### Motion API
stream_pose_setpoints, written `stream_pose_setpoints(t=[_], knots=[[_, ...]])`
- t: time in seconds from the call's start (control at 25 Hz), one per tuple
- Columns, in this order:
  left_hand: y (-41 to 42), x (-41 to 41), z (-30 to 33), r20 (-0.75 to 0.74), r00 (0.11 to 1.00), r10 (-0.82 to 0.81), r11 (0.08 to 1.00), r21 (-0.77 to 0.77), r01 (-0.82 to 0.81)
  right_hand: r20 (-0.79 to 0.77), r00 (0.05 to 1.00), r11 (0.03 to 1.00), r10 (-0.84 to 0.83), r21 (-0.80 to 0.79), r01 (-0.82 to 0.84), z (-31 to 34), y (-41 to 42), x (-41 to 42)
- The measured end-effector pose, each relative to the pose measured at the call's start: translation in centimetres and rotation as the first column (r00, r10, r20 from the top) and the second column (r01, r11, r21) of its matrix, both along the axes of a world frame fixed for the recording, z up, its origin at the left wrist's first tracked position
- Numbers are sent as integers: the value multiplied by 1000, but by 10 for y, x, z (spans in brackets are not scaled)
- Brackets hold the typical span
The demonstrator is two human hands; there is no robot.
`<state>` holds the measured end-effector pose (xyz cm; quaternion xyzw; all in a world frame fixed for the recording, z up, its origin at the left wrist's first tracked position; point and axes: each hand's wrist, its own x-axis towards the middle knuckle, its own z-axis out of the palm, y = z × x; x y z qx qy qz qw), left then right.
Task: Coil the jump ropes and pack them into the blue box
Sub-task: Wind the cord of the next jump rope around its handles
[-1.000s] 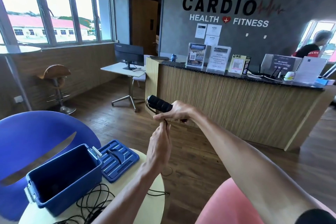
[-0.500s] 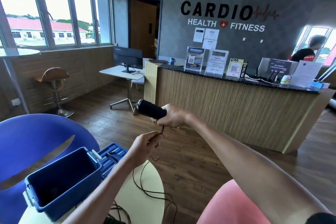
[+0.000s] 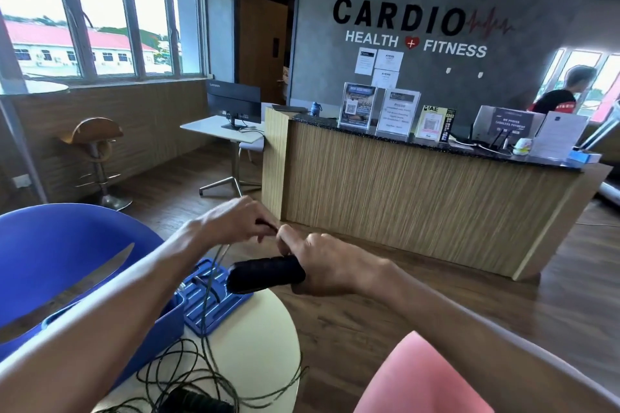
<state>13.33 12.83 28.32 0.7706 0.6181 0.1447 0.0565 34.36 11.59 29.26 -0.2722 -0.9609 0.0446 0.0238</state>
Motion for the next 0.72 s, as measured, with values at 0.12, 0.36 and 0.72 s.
stream_pose_setpoints(t=[0.12,0.36,0.72], knots=[[3,10,10,-28,996,86,995,49,-85,-88,989,989,-122,75,129,-31,15,1],[-30,77,-4,226,962,156,965,175,-198,-331,893,933,-305,83,349,-34,56,-5],[-54,107,-48,668,676,312,921,-38,-388,-332,927,955,-174,173,241,-35,65,-23]])
